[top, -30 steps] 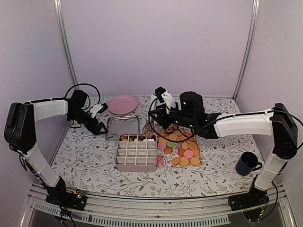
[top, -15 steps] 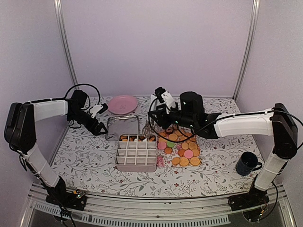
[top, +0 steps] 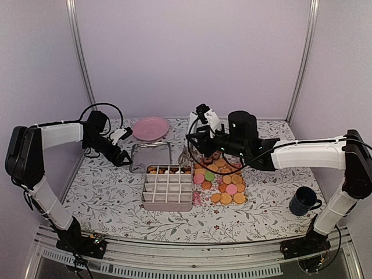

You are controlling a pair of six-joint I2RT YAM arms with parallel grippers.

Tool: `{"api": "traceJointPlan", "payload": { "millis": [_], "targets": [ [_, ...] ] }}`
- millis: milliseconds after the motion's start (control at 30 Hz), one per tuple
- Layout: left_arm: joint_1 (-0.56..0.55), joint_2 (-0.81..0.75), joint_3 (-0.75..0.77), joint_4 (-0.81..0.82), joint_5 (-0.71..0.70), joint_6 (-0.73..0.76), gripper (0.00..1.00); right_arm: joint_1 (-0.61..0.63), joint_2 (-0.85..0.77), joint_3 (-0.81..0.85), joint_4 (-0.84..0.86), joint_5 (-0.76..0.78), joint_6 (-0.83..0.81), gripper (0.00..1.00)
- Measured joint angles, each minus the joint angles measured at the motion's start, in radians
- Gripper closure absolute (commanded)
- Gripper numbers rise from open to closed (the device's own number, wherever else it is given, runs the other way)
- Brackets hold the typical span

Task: Pack the cookies
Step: Place the fake cookies in the empty pocket of the box, then pick up the fake cookies from the plate.

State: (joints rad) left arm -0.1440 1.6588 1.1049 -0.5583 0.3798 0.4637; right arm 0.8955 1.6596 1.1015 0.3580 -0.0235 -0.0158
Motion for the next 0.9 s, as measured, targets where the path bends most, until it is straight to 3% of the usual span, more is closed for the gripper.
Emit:
{"api": "traceJointPlan", "payload": {
  "millis": [500, 900],
  "targets": [
    [0.000, 0.000, 0.000, 0.000, 0.000, -0.001, 0.02, -0.099, -0.375, -0.294, -0.103, 0.092, 0.009, 0.61],
    [0.000, 0.000, 0.000, 0.000, -0.007, -0.004, 0.01, -0.160, -0.396, -0.369, -0.148, 0.119, 0.042, 0.59]
  ]
}}
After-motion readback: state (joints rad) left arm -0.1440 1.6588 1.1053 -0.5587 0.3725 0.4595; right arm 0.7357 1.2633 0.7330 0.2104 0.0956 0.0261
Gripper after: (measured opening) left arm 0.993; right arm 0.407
